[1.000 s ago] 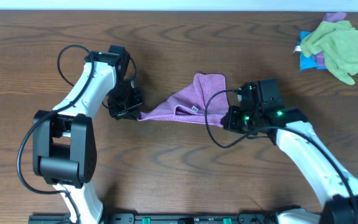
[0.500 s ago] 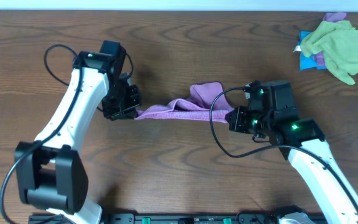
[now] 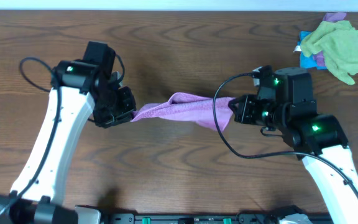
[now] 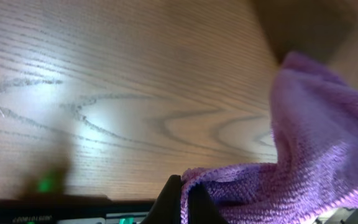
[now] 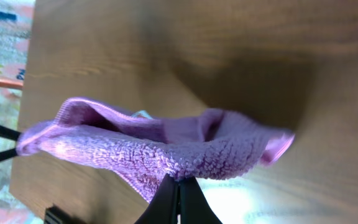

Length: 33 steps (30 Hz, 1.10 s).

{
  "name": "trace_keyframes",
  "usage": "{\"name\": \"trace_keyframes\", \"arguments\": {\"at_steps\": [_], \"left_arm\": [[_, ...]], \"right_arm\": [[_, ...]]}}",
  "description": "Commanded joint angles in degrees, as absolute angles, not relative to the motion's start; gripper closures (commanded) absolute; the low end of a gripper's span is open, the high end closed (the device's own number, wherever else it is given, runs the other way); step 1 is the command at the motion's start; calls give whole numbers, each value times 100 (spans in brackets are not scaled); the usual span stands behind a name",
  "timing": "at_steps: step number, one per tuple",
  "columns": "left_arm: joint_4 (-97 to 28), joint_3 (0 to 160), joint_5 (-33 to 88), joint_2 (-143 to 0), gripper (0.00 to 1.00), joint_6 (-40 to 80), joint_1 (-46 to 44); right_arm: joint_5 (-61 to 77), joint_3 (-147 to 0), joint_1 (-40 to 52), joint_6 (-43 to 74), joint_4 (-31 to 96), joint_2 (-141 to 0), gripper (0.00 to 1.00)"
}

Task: Fold the cloth
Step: 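Raise the stretched cloth upward with both grippers toward the far edge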

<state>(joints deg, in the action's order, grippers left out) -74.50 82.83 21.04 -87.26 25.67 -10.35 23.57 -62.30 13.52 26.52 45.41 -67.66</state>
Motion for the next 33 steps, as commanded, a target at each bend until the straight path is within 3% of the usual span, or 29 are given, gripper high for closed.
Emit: {"name": "trace_keyframes", "arguments": {"at_steps": [1, 7, 20, 33], "left_arm": [[-7500, 8265, 1951, -8525, 94, 2733, -1024], [-7203, 8265, 1874, -8440, 94, 2882, -1009], [-4869, 8265, 1612, -8954, 94, 3564, -784], [-2814, 8281, 1608, -9710, 94, 3795, -674]], "right_arm": [[2303, -6296, 1321, 2585, 4622, -6733, 99], [1844, -6307, 1315, 2606, 4171, -6713, 99], [1588, -6379, 1214, 2563, 1712, -8287, 99], [996, -8208, 1116, 2045, 1741, -9633, 99]]}}
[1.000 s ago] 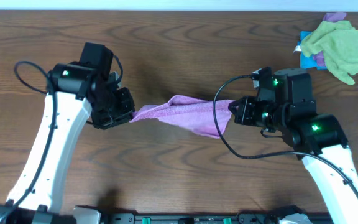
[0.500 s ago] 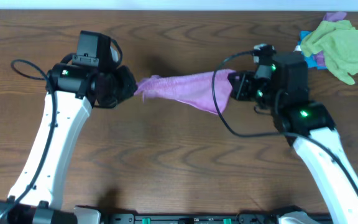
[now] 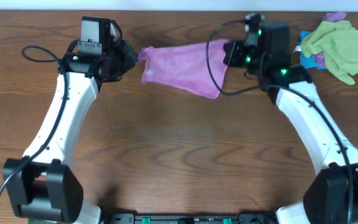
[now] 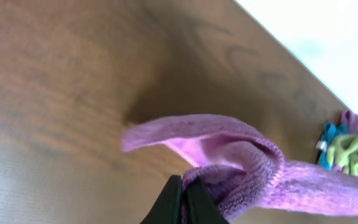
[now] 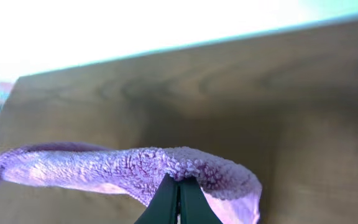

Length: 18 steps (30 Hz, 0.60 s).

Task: Fold the cloth
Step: 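Raise the stretched cloth upward with both grippers toward the far edge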

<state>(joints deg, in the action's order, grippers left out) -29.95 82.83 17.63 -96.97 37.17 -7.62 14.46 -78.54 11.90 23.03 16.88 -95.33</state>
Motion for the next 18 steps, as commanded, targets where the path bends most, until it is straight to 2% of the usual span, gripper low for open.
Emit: {"name": "trace_keyframes", "arguments": {"at_steps": [1, 9, 18], "left_arm": [[-2683, 8291, 1599, -9712, 94, 3833, -670], [-2379, 8479, 1304, -9712, 94, 3876, -635], [-3127, 8477, 1315, -9736, 94, 3723, -646]], "right_arm": [[937, -8309, 1100, 2040, 1769, -9675, 99], [834, -8556, 1009, 1909, 1828, -9854, 99], [836, -8556, 1100, 1664, 2567, -9856, 99]]}}
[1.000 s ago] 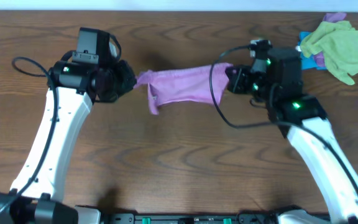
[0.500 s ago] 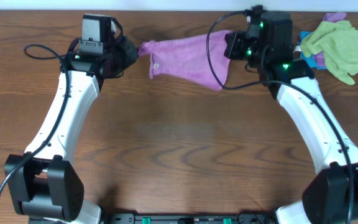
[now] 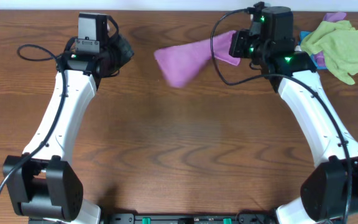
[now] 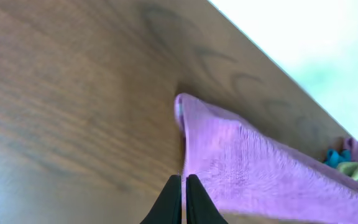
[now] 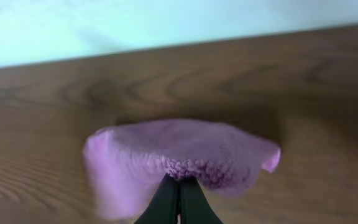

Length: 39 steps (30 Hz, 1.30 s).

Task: Fold the cloth
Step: 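Raise the stretched cloth upward with both grippers toward the far edge, then release the left corner and lower the cloth with the right gripper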

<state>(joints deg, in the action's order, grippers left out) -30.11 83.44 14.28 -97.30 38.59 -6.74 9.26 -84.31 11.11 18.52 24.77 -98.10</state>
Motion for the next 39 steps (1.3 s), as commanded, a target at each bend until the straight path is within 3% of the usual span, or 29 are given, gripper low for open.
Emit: {"name": "trace_keyframes", "arguments": {"at_steps": [1, 15, 31, 35, 39], "left_arm": [[-3229, 8477, 1328, -9736, 94, 3723, -646], [-4543, 8477, 1833, -9736, 94, 3310, -646], [-4626, 8479, 2064, -9736, 94, 3256, -644], [-4624, 8479, 2067, -9736, 94, 3253, -644], [-4624, 8479, 2064, -9736, 94, 3253, -642]], "right_arm": [[836, -8556, 1127, 1664, 2655, -9856, 99], [-10, -8556, 1802, 1664, 4875, -9701, 99], [-445, -8556, 2335, 1887, 6855, -8300, 99], [-161, -8556, 2333, 1885, 7273, -8200, 75], [220, -8556, 2333, 1885, 7498, -8195, 67]]}}
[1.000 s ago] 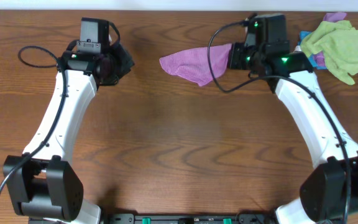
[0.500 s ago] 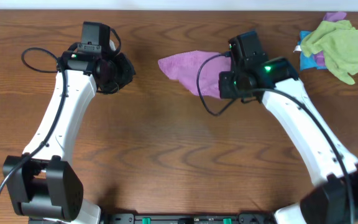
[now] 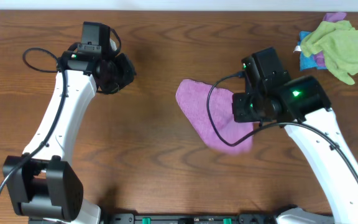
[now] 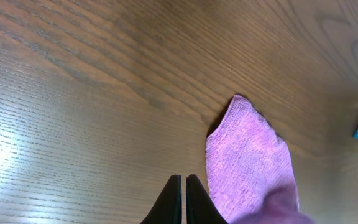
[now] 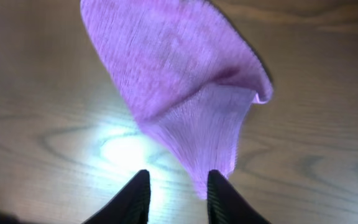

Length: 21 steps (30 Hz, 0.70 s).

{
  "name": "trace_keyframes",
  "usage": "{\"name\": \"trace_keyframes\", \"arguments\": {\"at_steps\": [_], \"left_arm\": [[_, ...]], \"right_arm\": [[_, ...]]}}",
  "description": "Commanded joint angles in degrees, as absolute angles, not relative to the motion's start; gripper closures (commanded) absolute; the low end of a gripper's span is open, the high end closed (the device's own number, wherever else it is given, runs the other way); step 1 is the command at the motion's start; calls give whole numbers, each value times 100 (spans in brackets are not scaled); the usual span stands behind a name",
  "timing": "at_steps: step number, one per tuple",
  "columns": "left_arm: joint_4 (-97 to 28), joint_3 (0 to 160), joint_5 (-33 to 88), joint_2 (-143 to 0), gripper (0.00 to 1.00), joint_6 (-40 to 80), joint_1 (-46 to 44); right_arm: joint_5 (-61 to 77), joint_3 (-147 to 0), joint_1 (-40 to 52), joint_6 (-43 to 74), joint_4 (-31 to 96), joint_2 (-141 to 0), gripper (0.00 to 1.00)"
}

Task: Fold the cloth
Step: 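Release the left corner and lower the cloth with the right gripper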

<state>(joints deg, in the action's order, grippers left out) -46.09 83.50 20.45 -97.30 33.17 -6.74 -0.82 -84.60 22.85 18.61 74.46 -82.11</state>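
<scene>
The purple cloth (image 3: pixel 207 115) stretches as a long, narrow shape on the wooden table, right of centre, running from far left to near right. My right gripper (image 3: pixel 237 109) hangs over its right edge. In the right wrist view this gripper (image 5: pixel 178 194) is open and the cloth's (image 5: pixel 179 74) narrow end points at the gap between its fingers, which hold nothing. My left gripper (image 3: pixel 127 73) is off to the left, apart from the cloth. Its fingers (image 4: pixel 183 200) are shut on nothing, and the cloth (image 4: pixel 250 165) shows just right of them.
A pile of green, blue and purple cloths (image 3: pixel 335 40) lies at the far right corner. The table's far edge (image 3: pixel 179 10) runs along the top. Black cables loop off both arms.
My right gripper has opened and let go of the cloth. It was held up at the table's far edge; now it is on the table further toward the near side. The left gripper stays shut and empty.
Both grippers were first shut on the cloth's ends, stretching it mid-table. Then both held it at the far edge. Then the left had let go and the cloth hung from the right alone. Now the right is open and the cloth is down.
</scene>
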Motion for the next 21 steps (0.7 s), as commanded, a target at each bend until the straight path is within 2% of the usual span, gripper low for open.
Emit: {"name": "trace_keyframes", "arguments": {"at_steps": [1, 5, 7, 8, 12, 17, 21], "left_arm": [[-4626, 8479, 2067, -9736, 94, 3253, -639], [-4626, 8479, 2071, -9736, 94, 3256, -639], [-4624, 8479, 2137, -9736, 94, 3256, -639], [-4624, 8479, 2189, -9736, 94, 3256, -639], [-4628, 8479, 2567, -9736, 91, 3256, -646], [-4639, 8479, 2814, -9736, 83, 3183, -663], [-4683, 8479, 2786, -9738, 69, 2893, -825]], "right_arm": [[294, -8556, 2333, 1883, 7507, -8189, 66], [165, -8554, 2331, 1883, 7470, -8165, 64], [-82, -8545, 2329, 1885, 7435, -8165, 59], [-126, -8536, 2320, 1885, 7400, -8165, 52], [-174, -8471, 2123, 2178, 7203, -8165, 50], [303, -8195, 1337, 2231, 7170, -8088, 53], [1197, -7238, 556, 1741, 6632, -7575, 52]]}}
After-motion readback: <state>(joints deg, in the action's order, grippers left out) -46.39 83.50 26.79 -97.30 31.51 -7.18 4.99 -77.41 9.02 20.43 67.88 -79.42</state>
